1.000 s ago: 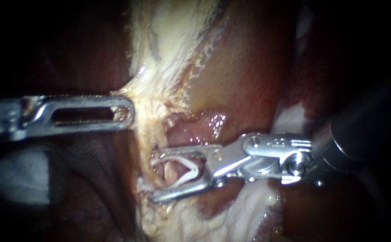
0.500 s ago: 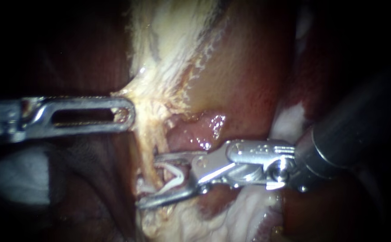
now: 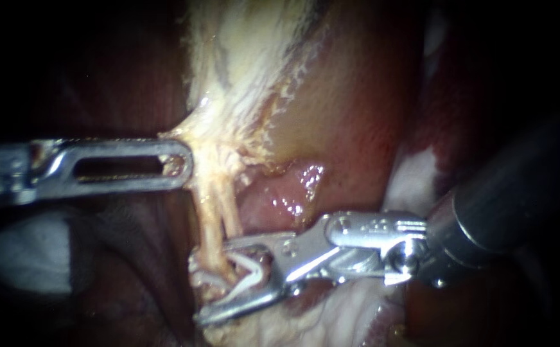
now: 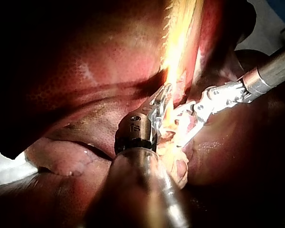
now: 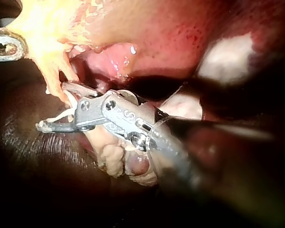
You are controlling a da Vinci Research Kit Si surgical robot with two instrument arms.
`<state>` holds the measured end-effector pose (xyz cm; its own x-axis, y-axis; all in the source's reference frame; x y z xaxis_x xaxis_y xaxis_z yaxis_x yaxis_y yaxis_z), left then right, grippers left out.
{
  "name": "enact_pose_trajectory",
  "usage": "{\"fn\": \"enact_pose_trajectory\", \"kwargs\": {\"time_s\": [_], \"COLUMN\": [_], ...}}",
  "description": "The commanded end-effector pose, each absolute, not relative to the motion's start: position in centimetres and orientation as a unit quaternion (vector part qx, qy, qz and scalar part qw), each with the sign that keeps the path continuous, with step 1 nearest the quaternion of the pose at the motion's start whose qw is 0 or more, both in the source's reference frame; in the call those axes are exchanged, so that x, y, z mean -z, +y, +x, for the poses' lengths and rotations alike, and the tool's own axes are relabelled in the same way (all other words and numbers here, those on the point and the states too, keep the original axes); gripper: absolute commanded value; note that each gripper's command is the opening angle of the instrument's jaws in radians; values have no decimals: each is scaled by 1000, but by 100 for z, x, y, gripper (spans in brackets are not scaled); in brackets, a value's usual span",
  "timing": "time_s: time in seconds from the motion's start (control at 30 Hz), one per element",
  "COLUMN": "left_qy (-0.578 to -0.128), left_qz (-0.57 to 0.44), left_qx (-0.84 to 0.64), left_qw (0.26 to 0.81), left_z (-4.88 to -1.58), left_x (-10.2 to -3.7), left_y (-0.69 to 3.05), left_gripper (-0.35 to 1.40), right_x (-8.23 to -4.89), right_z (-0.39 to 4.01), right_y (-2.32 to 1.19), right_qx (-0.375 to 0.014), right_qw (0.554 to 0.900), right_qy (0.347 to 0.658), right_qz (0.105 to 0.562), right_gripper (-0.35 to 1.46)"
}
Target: Clipping second clip left tube
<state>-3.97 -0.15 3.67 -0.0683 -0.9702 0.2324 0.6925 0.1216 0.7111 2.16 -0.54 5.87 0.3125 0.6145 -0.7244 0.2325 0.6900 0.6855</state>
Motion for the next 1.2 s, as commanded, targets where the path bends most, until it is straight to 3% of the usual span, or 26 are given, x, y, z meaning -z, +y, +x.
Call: {"fn": "enact_pose_trajectory", "kwargs": {"time_s": [0.03,0.23,0.43,0.53,0.57,0.6,1.2], "left_qy": [-362,-362,-362,-362,-362,-362,-363], "left_qz": [191,191,191,191,191,191,191], "left_qx": [635,635,635,635,635,635,635], "left_qw": [655,655,655,655,655,655,655], "left_z": [-397,-397,-398,-398,-398,-398,-398], "left_x": [-368,-368,-368,-368,-368,-368,-369], "left_y": [-15,-15,-15,-15,-15,-15,-15], "left_gripper": [-35,-35,-35,-35,-35,-35,-35], "right_x": [-589,-593,-593,-593,-592,-592,-595], "right_z": [220,232,236,234,232,230,220], "right_y": [-55,-59,-59,-58,-58,-57,-53], "right_qx": [-132,-135,-135,-143,-146,-149,-163], "right_qw": [721,722,721,726,728,730,735], "right_qy": [571,570,570,568,568,567,565], "right_qz": [370,369,370,359,356,352,337], "right_gripper": [55,51,27,-7,-30,-35,-35]}}
